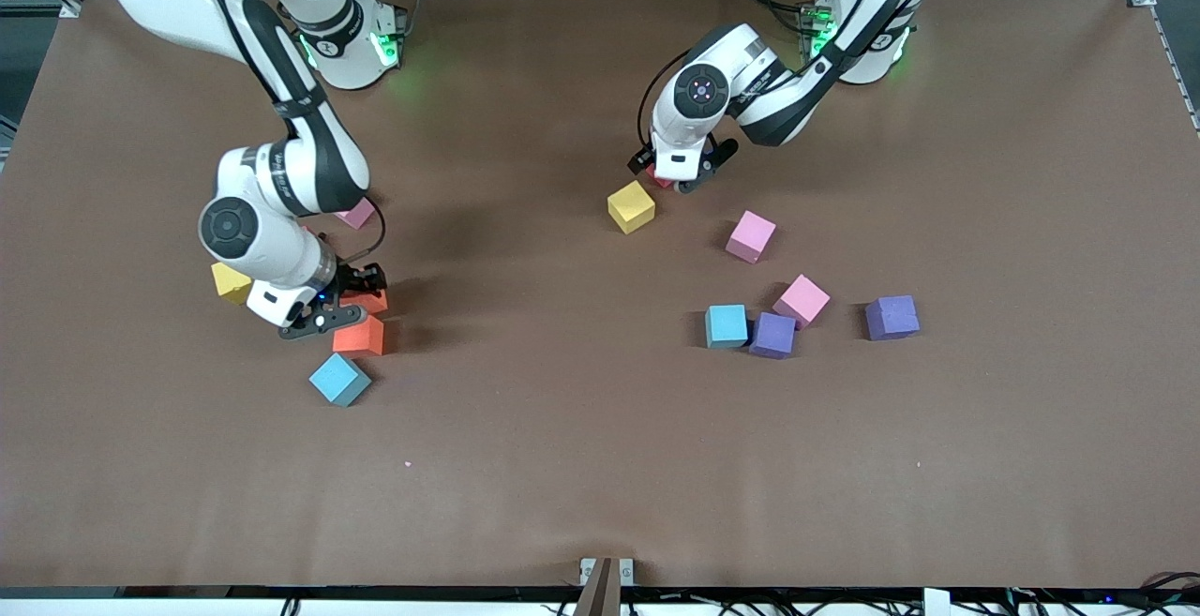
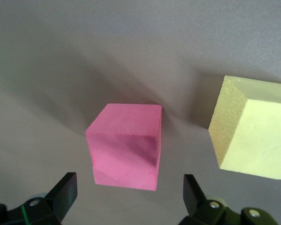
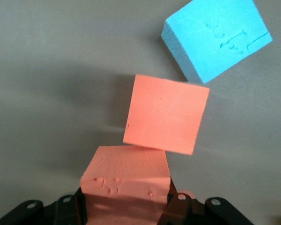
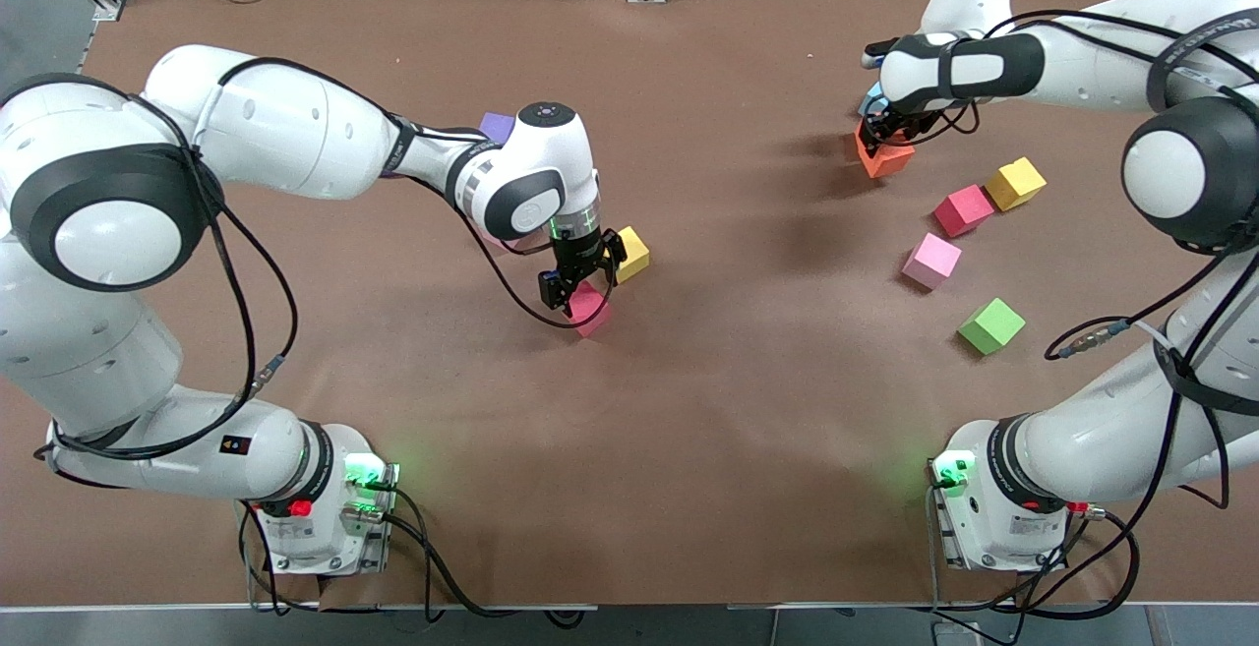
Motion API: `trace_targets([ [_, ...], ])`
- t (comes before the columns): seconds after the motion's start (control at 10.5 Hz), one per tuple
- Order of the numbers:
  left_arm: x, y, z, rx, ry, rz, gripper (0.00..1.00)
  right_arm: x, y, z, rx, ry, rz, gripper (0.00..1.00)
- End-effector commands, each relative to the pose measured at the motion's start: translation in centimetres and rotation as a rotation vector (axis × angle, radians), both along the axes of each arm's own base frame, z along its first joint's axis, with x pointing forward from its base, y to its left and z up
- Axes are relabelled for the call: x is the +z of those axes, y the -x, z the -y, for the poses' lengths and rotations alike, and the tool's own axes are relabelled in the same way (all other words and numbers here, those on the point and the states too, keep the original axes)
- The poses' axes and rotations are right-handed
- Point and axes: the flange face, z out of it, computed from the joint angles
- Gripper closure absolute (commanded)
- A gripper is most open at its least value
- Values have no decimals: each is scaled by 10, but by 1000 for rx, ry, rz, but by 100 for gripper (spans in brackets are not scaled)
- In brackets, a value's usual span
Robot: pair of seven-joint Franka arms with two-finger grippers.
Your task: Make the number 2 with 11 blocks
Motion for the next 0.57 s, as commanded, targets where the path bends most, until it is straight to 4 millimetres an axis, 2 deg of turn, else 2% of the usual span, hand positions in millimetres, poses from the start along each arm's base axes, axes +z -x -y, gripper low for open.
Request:
trace_targets([
  [0.0, -7, -2, -3, 1, -6, 13, 0, 44, 23, 12, 178, -41, 16, 75],
  [0.1, -8, -1, -3, -15, -11, 23, 0, 52, 24, 18, 321, -56, 33, 74],
  [0.19, -9, -1, -4, -20, -12, 24, 0, 53, 24, 12, 462, -67, 41, 74],
  [0.29, -9, -1, -3, -18, -11, 24, 0, 56, 27, -4, 597, -76, 48, 74],
  [0.48, -14, 1, -3, -17, -4, 18, 0, 61, 38, -50, 830, -82, 56, 71],
])
